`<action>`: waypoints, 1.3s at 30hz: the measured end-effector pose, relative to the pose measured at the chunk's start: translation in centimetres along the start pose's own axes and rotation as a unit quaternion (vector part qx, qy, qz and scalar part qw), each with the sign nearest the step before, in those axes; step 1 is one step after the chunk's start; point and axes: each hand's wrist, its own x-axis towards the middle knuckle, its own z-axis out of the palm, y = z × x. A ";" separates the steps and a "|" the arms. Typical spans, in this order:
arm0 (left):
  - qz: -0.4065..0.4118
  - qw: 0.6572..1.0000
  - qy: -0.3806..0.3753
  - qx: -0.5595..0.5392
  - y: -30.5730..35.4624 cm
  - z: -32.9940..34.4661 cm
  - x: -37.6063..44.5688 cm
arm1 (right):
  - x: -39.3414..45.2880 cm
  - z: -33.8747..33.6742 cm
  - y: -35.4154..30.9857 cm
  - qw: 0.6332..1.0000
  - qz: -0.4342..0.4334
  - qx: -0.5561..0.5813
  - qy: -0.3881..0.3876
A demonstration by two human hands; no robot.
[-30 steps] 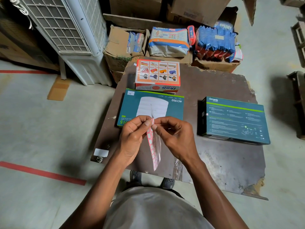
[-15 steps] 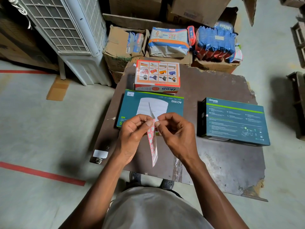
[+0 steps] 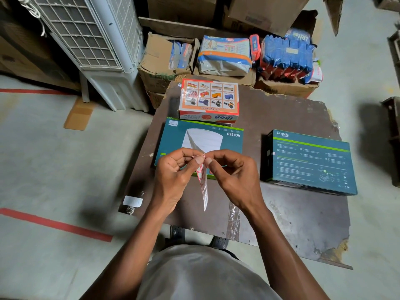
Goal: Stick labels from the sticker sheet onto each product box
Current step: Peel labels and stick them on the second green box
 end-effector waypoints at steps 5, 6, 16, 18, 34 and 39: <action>0.003 1.000 0.025 0.015 0.3 -0.2 0.0 | 0.1 0.1 -0.2 1.000 0.002 0.008 -0.014; 0.005 0.999 0.023 0.022 0.4 -0.3 0.0 | 0.1 0.1 -0.3 1.000 0.002 0.012 -0.015; 0.002 0.999 0.033 0.020 0.7 -0.6 -0.5 | -0.6 0.7 -1.2 0.995 0.015 0.102 -0.005; -0.005 0.999 0.034 0.013 0.7 -0.6 -0.6 | -0.7 0.8 -1.0 0.996 0.004 0.086 -0.004; -0.098 0.988 0.004 -0.116 0.7 0.0 -1.1 | -1.1 1.2 -1.5 0.998 0.011 0.062 0.017; -0.080 0.991 -0.005 -0.104 0.7 -0.1 -1.0 | -1.0 0.9 -1.5 0.997 0.024 0.068 0.014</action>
